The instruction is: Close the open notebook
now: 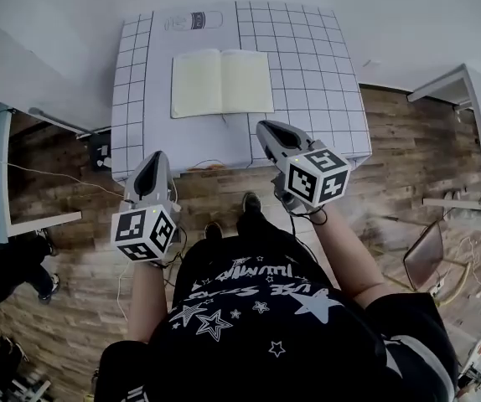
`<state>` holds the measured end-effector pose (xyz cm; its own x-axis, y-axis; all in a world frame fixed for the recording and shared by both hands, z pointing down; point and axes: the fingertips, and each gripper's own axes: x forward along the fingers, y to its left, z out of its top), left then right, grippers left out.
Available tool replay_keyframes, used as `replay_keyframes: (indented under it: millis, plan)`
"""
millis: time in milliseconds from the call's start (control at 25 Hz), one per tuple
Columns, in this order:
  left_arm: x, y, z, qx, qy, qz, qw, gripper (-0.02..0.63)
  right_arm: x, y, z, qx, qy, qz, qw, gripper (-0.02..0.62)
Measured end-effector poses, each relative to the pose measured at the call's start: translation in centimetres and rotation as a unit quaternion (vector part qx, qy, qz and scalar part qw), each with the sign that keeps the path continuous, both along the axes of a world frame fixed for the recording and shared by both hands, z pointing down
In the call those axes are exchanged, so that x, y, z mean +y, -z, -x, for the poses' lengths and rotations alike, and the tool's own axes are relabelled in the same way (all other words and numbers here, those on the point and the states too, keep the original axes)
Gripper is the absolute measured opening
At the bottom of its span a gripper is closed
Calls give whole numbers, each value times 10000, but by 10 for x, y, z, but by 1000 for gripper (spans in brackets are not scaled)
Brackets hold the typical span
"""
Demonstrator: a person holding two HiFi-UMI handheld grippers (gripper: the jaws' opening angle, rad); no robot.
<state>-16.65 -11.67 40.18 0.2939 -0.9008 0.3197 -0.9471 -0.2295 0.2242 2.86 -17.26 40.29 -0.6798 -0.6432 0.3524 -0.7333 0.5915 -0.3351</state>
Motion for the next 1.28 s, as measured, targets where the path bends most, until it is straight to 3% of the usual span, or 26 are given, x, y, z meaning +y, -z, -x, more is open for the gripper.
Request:
replay_keyframes:
  millis: [400, 720, 1280]
  plan:
    - [-41, 6, -26, -116, 535, -39, 9985, 9, -65, -10, -10, -214, 556, 43, 9982, 17]
    - [-52, 2, -4, -154, 755, 43, 9970, 9, -77, -18, 19, -141, 794, 145, 9966, 17]
    - [-102, -19, 61, -47, -547, 216, 9983, 9, -87, -39, 105, 173, 46, 420, 9990, 17]
